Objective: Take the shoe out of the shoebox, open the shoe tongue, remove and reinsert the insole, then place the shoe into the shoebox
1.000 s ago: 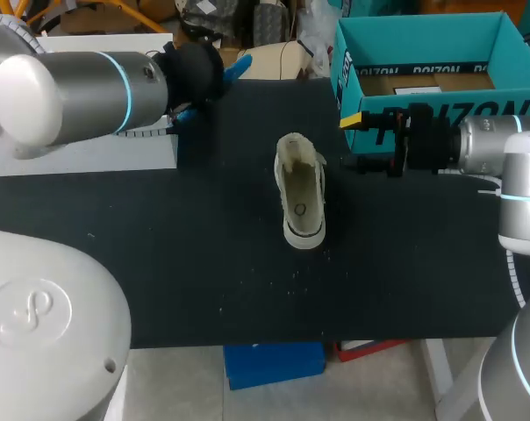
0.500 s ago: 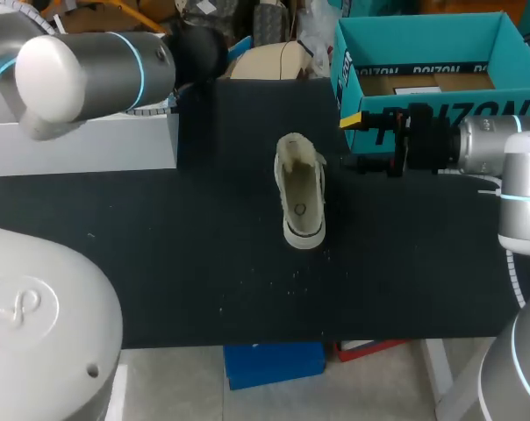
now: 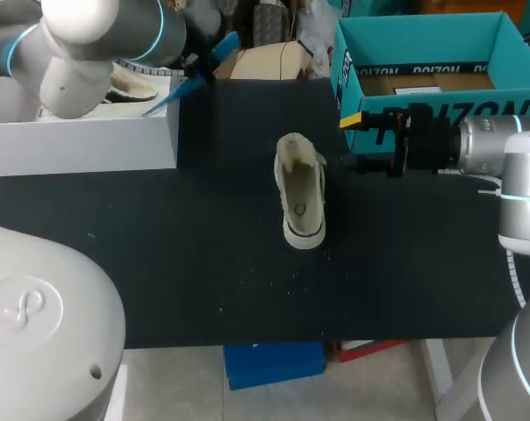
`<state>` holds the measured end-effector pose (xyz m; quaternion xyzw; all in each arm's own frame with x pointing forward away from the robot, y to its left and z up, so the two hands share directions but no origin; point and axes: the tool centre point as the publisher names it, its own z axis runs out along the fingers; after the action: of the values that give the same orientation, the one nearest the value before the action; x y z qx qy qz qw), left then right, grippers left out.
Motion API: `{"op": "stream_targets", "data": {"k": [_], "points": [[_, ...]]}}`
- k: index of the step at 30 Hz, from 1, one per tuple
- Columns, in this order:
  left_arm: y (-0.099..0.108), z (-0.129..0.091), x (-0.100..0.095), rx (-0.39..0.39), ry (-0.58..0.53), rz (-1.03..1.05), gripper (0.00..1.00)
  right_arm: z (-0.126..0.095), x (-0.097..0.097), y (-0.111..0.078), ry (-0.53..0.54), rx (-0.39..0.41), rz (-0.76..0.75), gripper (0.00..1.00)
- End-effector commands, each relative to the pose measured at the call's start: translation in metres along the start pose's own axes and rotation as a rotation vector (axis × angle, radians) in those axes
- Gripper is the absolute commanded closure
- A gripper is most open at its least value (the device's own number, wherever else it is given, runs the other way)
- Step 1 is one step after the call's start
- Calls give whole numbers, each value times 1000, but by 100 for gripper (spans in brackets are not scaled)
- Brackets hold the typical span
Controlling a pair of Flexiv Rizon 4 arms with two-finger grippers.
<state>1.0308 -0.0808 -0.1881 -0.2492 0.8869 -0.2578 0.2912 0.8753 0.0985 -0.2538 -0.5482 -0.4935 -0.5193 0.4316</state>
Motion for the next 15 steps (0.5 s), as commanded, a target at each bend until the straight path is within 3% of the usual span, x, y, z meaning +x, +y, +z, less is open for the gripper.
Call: {"op": "stream_targets", "data": {"k": [1, 4, 8, 9, 11, 15], "points": [[2, -21, -4, -65, -85, -90, 100, 1, 0, 0, -1, -2, 0, 0], [1, -24, -8, -28, -101, -11, 100, 1, 0, 0, -1, -2, 0, 0], [-4, -29, -12, 94, -96, 116, 100, 1, 0, 0, -1, -2, 0, 0], [-5, -30, -12, 80, -87, 149, 100, 1, 0, 0, -1, -2, 0, 0], [-7, -31, -14, 155, -73, 198, 100, 1, 0, 0, -1, -2, 0, 0], [-8, -33, -14, 145, -32, 234, 100, 1, 0, 0, -1, -2, 0, 0]]}}
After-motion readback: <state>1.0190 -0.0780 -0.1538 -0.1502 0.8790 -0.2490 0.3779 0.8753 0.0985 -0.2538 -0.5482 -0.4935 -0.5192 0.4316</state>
